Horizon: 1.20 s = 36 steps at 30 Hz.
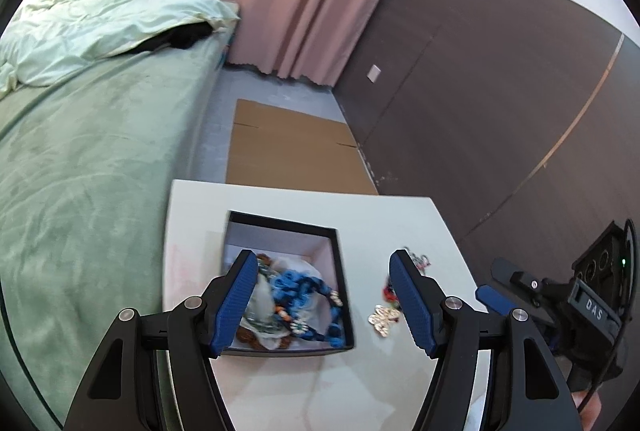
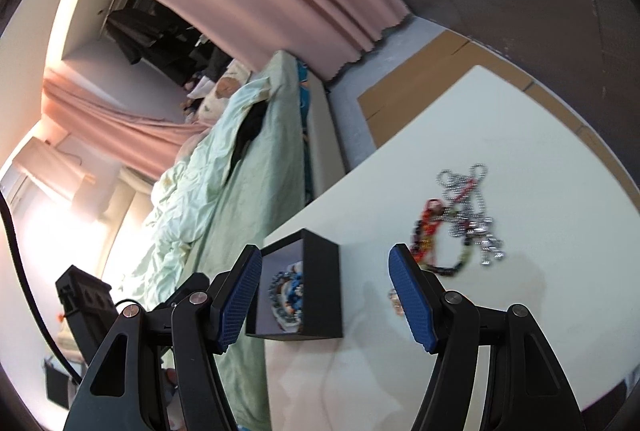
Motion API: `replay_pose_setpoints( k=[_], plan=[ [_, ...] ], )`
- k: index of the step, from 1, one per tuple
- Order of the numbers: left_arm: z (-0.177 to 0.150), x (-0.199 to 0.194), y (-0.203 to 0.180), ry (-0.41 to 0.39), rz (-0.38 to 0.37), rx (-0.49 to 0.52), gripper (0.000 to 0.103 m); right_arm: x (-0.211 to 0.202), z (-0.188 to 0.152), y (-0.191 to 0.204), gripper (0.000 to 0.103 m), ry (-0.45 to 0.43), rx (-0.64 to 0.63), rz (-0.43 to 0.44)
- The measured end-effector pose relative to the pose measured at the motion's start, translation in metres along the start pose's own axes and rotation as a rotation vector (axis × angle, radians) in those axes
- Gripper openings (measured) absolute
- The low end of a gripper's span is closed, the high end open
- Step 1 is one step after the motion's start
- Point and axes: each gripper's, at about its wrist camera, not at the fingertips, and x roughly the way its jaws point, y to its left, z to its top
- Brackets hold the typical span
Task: Organize jewelry
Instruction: 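Open both tools over the black box, dropping the blue bracelet and chains, then lower the left tool onto the gold butterfly brooch and close it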
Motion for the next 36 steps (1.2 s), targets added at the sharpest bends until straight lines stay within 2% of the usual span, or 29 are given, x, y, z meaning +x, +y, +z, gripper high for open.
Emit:
replay_pose_setpoints(
  k=[8, 13, 16, 20, 22, 28, 36],
  plan=[
    [-0.013, 0.010, -0.037, 0.014, -0.030, 0.100, 0.069, -0.021, 0.003, -0.026, 0.067, -0.003, 0.057, -0.083],
    [-0.026, 0.018, -0.061, 0.028, -0.037, 0.196, 0.069, -0.031, 0.002, -0.034, 0.067, 0.004, 0.081, -0.097],
    [-0.037, 0.026, -0.078, 0.039, -0.021, 0.283, 0.066, -0.037, 0.002, -0.039, 0.067, 0.002, 0.089, -0.107],
    [-0.050, 0.044, -0.094, 0.074, 0.017, 0.377, 0.049, -0.042, 0.003, -0.047, 0.067, 0.004, 0.111, -0.125],
    [-0.057, 0.055, -0.097, 0.088, 0.039, 0.402, 0.045, -0.043, 0.002, -0.050, 0.067, 0.010, 0.119, -0.136],
    [-0.071, 0.088, -0.104, 0.132, 0.077, 0.443, 0.040, -0.045, 0.003, -0.055, 0.067, 0.021, 0.108, -0.208],
    [-0.086, 0.122, -0.111, 0.194, 0.144, 0.501, 0.040, -0.055, 0.010, -0.074, 0.067, 0.032, 0.143, -0.229]
  ],
)
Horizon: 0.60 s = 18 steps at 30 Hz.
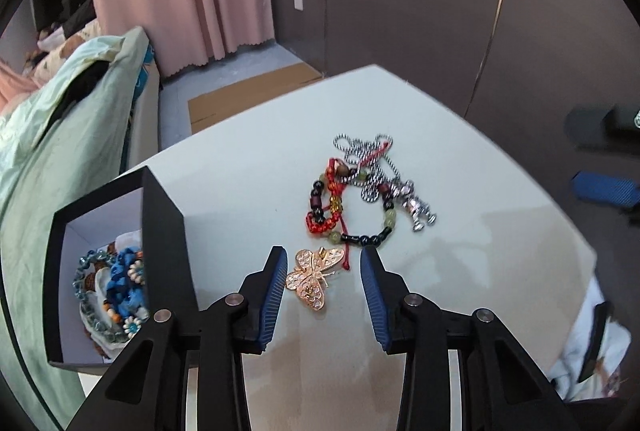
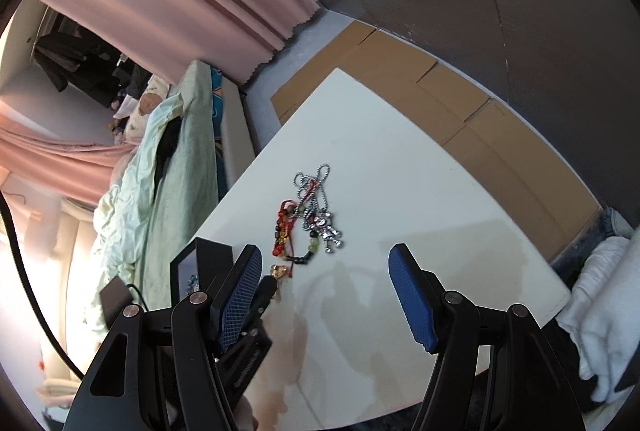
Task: Organize jewelry
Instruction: 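Lower the left tool onto the gold butterfly brooch and close it, then carry the butterfly with the left tool into the box while the right tool grasps the silver figure charm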
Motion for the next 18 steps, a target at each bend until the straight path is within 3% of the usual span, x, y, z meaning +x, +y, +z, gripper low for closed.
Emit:
replay_pose_setpoints(
  k=[7, 11, 13, 18],
  plan=[
    [-0.005, 0.017, -0.002, 0.059, 0.033, 0.015, 0.039, -0.002, 0.002, -0.003, 0.067, 0.013, -0.002, 0.010],
    [-0.004, 0.013, 0.003, 0.044, 0.019, 0.002, 0.019, 0.000, 0.001, -0.002, 0.067, 0.025, -0.008, 0.011],
    [-0.002, 0.008, 0.005, 0.032, 0.006, -0.005, 0.014, 0.002, 0.001, -0.002, 0.067, 0.031, -0.007, 0.013],
    [0.002, -0.006, 0.014, 0.005, -0.033, -0.055, 0.013, 0.007, 0.000, -0.001, 0.067, 0.041, -0.008, 0.002]
  ],
)
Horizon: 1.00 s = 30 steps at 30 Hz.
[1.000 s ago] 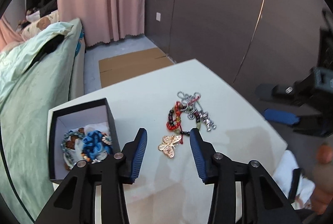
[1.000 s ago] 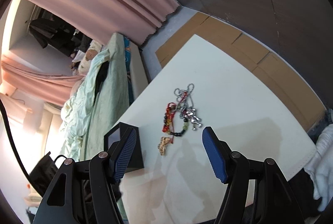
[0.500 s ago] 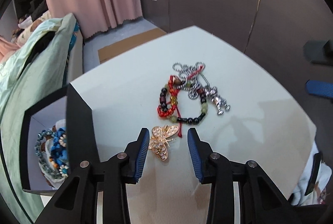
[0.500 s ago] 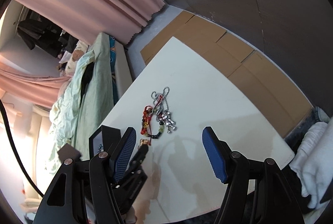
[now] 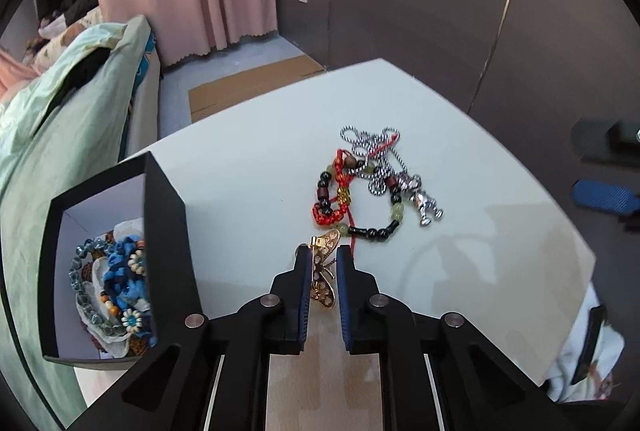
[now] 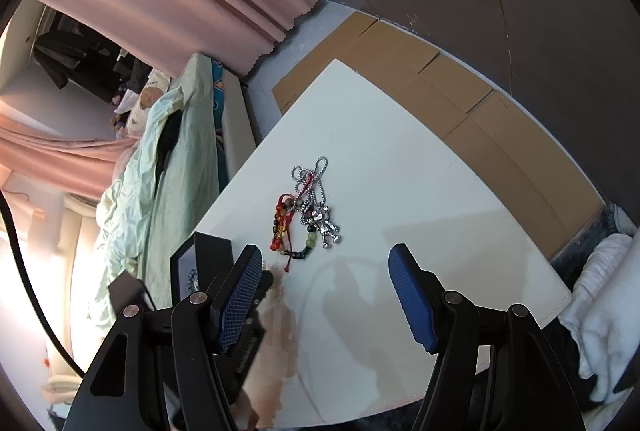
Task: Organize jewelry
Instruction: 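Carry the butterfly with the left tool into the box while the right tool grasps the silver figure charm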
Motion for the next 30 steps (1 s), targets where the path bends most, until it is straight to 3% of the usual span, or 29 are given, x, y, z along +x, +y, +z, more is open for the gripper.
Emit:
replay_pose_setpoints(
  k=[11, 23, 30],
  plan=[
    [0.014, -0.047, 0.019, -0.099, -0.077, -0.076, 0.013, 0.015, -0.001, 0.007, 0.067, 0.033, -0.011, 0.013],
    [0.014, -0.078, 0.061, -0.167, -0.057, -0.156, 0.013, 0.038, 0.000, 0.016, 0.066, 0.030, -0.047, -0.027],
    [0.010, -0.083, 0.089, -0.169, -0.036, -0.212, 0.013, 0.061, 0.005, 0.028, 0.050, 0.038, -0.129, -0.092]
  ],
)
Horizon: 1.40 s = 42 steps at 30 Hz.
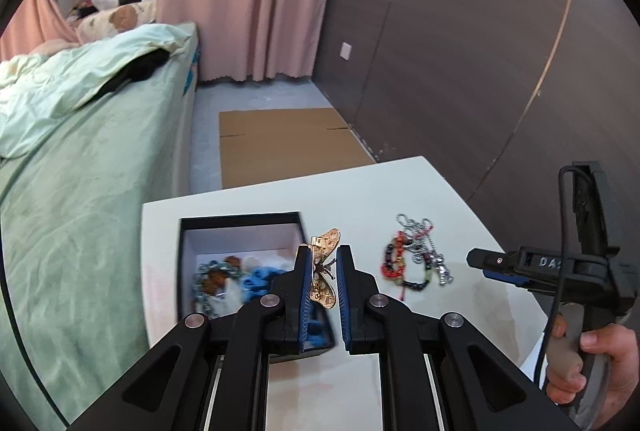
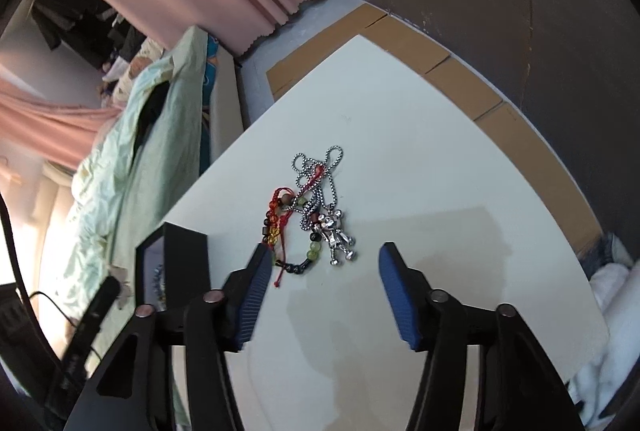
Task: Organize jewelry
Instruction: 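Carry the butterfly with the left tool into the box while the right tool grasps the silver figure charm, then lift the silver figure keychain with the right tool and carry it over the box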
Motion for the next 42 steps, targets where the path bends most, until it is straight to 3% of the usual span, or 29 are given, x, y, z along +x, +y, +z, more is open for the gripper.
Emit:
replay_pose_setpoints(
  k=[16, 21, 24, 35, 36, 37, 40, 42],
  plan=[
    [0.001, 0.007, 0.036, 0.027, 0.016, -0.087, 0.013, 0.032, 0.008, 0.013, 0.042, 0.006, -0.073, -0.110],
    [0.002, 0.012, 0.038, 0.047, 0.008, -0.102, 0.013, 0.038, 0.009, 0.011, 0.033, 0.011, -0.086, -0.125],
    [0.002, 0.015, 0.035, 0.075, 0.012, -0.101, 0.013, 0.037, 0.008, 0.010, 0.023, 0.018, -0.108, -0.153],
    [-0.004, 0.016, 0.043, 0.128, -0.019, -0.175, 0.015, 0.020, -0.002, -0.006, 0.015, 0.071, -0.049, -0.117],
    [-0.004, 0.016, 0.044, 0.133, -0.022, -0.181, 0.016, 0.016, -0.003, -0.007, 0.013, 0.071, -0.050, -0.117],
    [-0.005, 0.016, 0.044, 0.136, -0.023, -0.185, 0.026, 0.014, -0.004, -0.008, 0.009, 0.073, -0.050, -0.116],
    [-0.007, 0.009, 0.044, 0.110, -0.017, -0.198, 0.063, 0.011, -0.008, -0.012, 0.009, 0.090, -0.042, -0.126],
    [-0.007, 0.004, 0.044, 0.090, -0.019, -0.203, 0.071, 0.011, -0.007, -0.015, 0.009, 0.094, -0.022, -0.122]
  ],
)
